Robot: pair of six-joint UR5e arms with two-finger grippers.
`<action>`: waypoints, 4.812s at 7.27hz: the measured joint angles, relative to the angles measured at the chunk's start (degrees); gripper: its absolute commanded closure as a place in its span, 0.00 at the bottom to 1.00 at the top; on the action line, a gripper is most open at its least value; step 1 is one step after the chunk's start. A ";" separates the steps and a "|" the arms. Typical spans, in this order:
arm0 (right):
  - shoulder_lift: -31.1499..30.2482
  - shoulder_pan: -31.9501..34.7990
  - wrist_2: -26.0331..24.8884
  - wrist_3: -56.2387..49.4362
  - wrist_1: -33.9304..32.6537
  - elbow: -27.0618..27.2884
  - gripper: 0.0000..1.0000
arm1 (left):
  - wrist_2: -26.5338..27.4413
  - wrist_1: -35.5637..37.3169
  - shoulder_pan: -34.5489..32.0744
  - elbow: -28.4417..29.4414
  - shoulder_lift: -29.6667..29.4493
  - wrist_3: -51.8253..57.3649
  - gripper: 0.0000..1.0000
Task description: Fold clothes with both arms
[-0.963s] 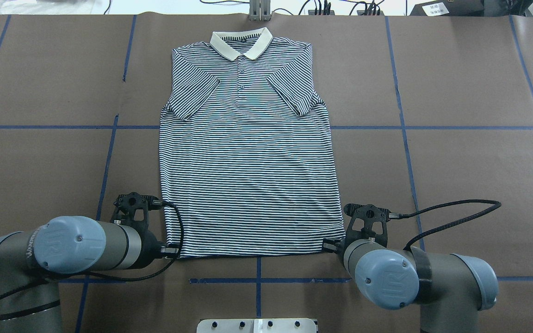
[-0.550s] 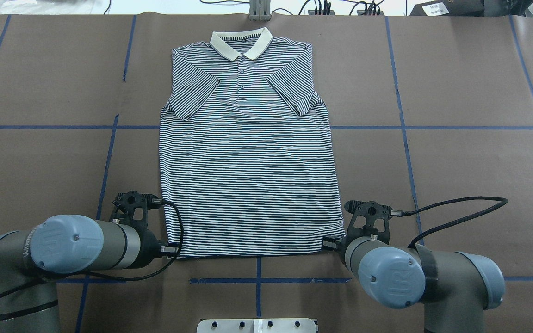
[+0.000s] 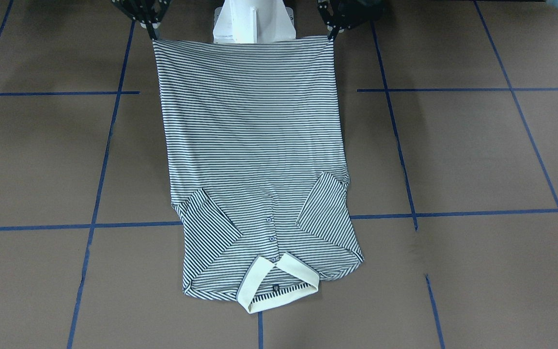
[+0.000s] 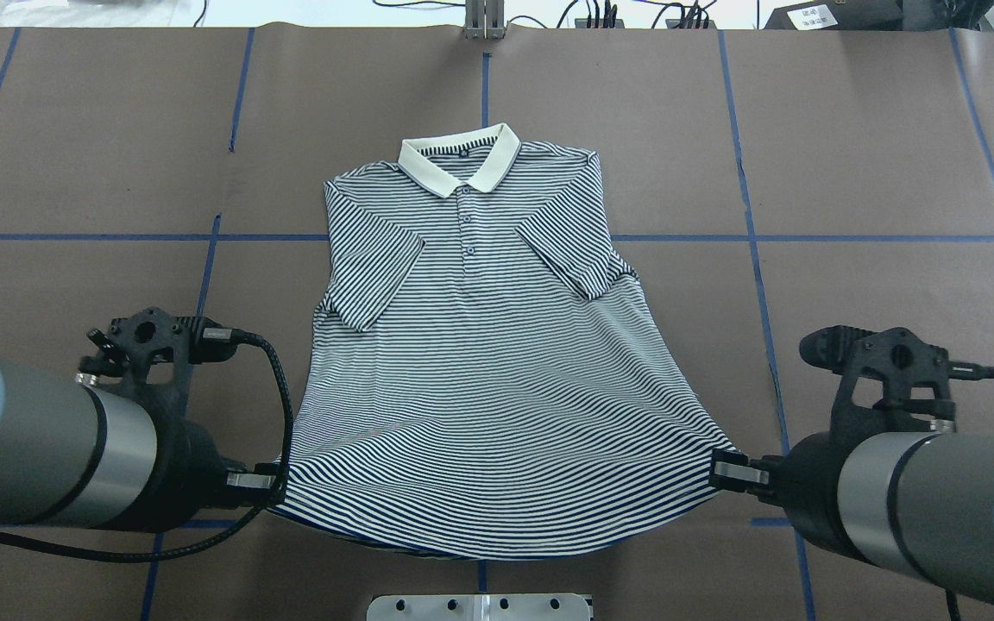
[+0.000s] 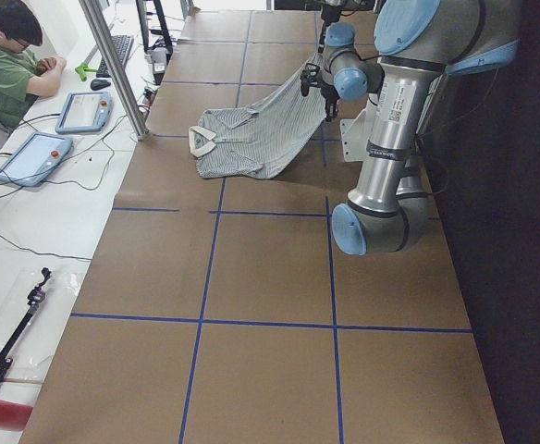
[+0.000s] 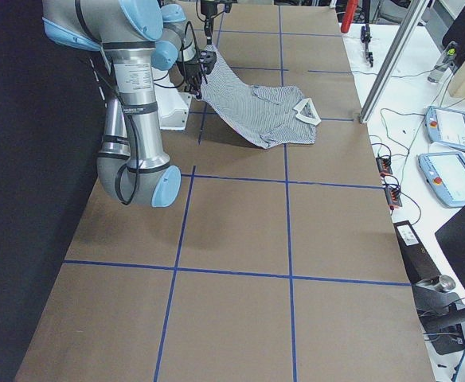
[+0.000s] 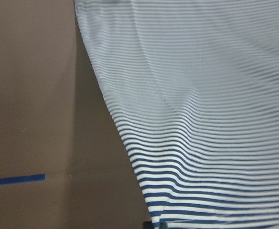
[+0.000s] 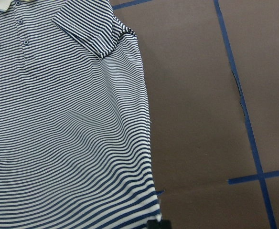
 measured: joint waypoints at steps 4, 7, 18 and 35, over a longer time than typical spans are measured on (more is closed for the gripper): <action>9.60 10.43 2.12 -10.44 -0.19 -12.00 1.00 | -0.64 -0.68 -9.74 13.84 -5.24 12.24 1.00; 12.40 22.73 7.58 -17.28 15.75 -30.48 1.00 | -0.28 -3.49 -16.32 24.06 -8.88 16.55 1.00; 23.78 29.53 6.24 -20.74 46.98 -77.24 0.00 | 5.76 -35.57 -21.78 62.28 -14.82 20.66 0.01; 13.16 39.34 21.12 -45.80 50.89 -68.70 0.00 | 8.98 -46.29 -4.46 42.05 4.21 1.29 0.77</action>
